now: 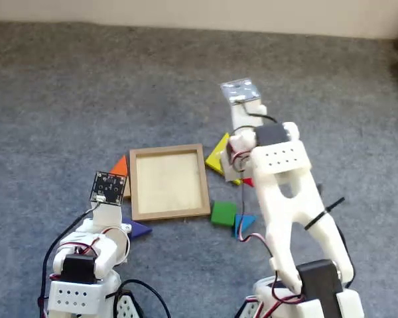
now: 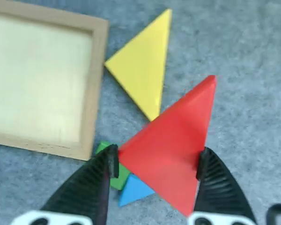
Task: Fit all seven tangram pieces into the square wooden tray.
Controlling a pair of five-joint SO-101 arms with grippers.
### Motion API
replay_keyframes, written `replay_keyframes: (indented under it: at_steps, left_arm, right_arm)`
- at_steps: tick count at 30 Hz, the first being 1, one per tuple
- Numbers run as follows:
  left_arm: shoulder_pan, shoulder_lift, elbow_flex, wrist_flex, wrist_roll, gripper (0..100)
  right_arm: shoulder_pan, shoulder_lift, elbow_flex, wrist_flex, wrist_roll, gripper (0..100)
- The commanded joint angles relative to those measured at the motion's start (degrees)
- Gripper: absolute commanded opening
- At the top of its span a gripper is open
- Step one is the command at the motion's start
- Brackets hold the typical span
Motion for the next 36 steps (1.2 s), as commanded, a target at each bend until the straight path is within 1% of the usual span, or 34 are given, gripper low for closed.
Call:
replay_keyframes:
  at_steps: [1, 5, 9, 16, 24, 31, 36]
  left_arm:
    - [-0.7, -1.5, 1.2, 0.4, 0.5, 1]
    - [-0.7, -1.5, 1.2, 0.4, 0.5, 1]
    - [-0.7, -1.5, 1.2, 0.4, 0.5, 1]
    - [-0.7, -1.5, 1.2, 0.4, 0.5, 1]
    - [-0.7, -1.5, 1.2, 0.4, 0.5, 1]
    - [-0.7, -1.5, 1.2, 0.4, 0.5, 1]
    - [-0.7, -1.5, 1.2, 0.4, 0.5, 1]
  right_arm:
    - [-4.9, -3.3, -1.2, -0.1, -4.4, 13.8]
    - [-11.8, -2.9, -1.1, -3.3, -8.9, 13.8]
    - [-16.8, 2.0, -2.9, -5.6, -12.3, 13.8]
    - [-21.6, 14.4, -12.6, -6.1, -18.5, 13.8]
    - [-21.7, 24.9, -20.6, -6.1, -25.3, 13.8]
    - [-20.4, 28.3, -21.1, -6.3, -25.8, 13.9]
    - [-18.8, 28.4, -20.8, -9.4, -25.8, 14.2]
